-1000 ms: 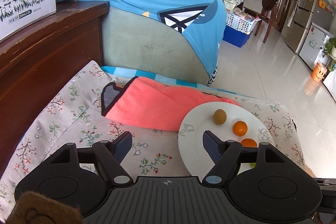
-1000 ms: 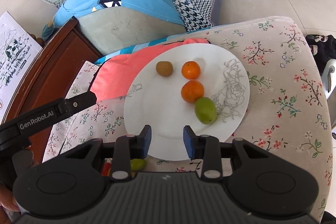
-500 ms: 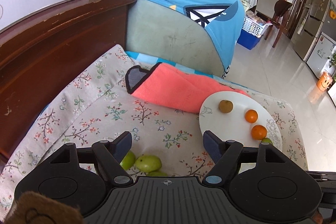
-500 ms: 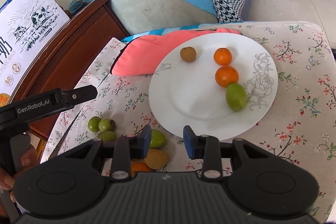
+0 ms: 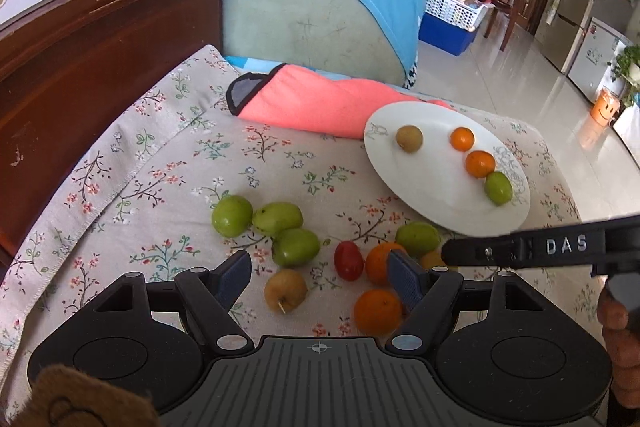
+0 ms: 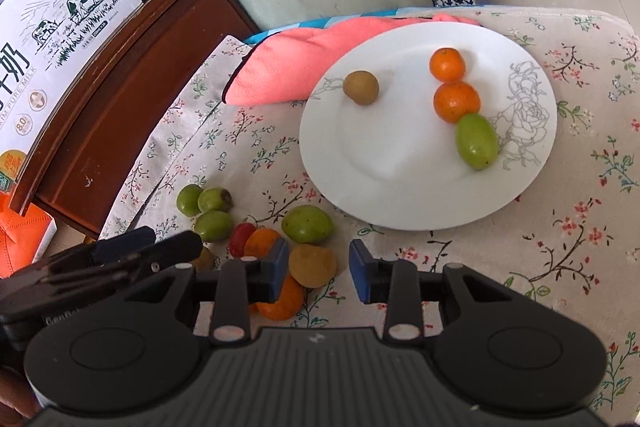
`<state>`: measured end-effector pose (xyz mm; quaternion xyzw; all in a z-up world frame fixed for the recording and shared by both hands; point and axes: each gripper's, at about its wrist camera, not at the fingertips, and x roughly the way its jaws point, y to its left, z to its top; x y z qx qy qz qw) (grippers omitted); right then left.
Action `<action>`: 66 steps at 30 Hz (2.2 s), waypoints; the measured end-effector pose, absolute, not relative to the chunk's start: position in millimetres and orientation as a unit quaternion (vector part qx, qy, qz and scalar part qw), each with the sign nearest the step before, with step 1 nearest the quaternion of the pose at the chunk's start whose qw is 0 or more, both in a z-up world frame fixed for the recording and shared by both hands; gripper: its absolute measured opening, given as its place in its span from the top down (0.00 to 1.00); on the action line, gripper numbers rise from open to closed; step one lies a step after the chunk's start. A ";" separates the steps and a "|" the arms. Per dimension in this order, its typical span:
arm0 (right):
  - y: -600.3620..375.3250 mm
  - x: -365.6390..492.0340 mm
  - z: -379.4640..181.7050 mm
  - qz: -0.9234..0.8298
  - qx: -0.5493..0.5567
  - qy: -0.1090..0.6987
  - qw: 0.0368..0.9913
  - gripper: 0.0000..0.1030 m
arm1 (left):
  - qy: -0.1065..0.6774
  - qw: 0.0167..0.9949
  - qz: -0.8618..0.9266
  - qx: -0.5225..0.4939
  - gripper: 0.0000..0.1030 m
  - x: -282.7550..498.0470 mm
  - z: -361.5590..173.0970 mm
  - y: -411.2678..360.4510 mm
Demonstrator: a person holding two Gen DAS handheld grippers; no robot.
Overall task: Organize fruits
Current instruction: 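Withdraw both open tools from the plate back toward the fruit pile, then grasp a tangerine with the left tool while the right tool grasps a brown kiwi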
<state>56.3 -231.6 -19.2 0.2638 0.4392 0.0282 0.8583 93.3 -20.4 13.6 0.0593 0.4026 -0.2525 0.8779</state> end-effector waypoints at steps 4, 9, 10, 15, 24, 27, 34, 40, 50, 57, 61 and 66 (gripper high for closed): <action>-229.5 58.5 -22.6 0.026 0.270 0.447 0.853 0.66 | 0.394 0.873 -0.275 0.085 0.27 81.5 8.9 -23.1; -226.1 62.9 -26.7 0.018 0.274 0.455 0.847 0.66 | 0.384 0.866 -0.297 0.119 0.27 70.9 2.9 -30.7; -225.6 63.4 -27.0 0.016 0.274 0.455 0.847 0.66 | 0.380 0.865 -0.301 0.127 0.27 69.0 2.1 -32.2; -222.1 66.7 -28.7 0.010 0.272 0.460 0.845 0.66 | 0.369 0.859 -0.323 0.148 0.28 61.1 -2.4 -37.1; -212.3 70.3 -29.5 -0.007 0.249 0.463 0.851 0.66 | 0.365 0.855 -0.331 0.159 0.33 61.0 -14.8 -41.0; -209.6 70.9 -29.7 -0.011 0.241 0.463 0.853 0.66 | 0.364 0.854 -0.339 0.154 0.35 62.3 -16.5 -40.4; -209.1 70.8 -30.2 -0.014 0.235 0.462 0.855 0.70 | 0.357 0.844 -0.371 0.150 0.44 62.5 -19.7 -41.8; -212.7 70.0 -29.0 -0.019 0.237 0.463 0.854 0.71 | 0.361 0.837 -0.383 0.152 0.60 61.7 -21.4 -43.4; -218.4 68.0 -28.8 -0.017 0.254 0.469 0.846 0.69 | 0.370 0.848 -0.357 0.132 0.60 76.7 -22.8 -35.2; -219.6 68.1 -29.7 -0.019 0.260 0.468 0.845 0.69 | 0.363 0.847 -0.359 0.145 0.61 72.1 -26.7 -40.6; -218.7 67.9 -29.4 -0.018 0.257 0.467 0.846 0.69 | 0.361 0.849 -0.359 0.144 0.64 72.0 -26.5 -40.5; -216.1 67.2 -28.7 -0.012 0.245 0.469 0.849 0.72 | 0.368 0.848 -0.355 0.140 0.73 72.5 -24.3 -40.1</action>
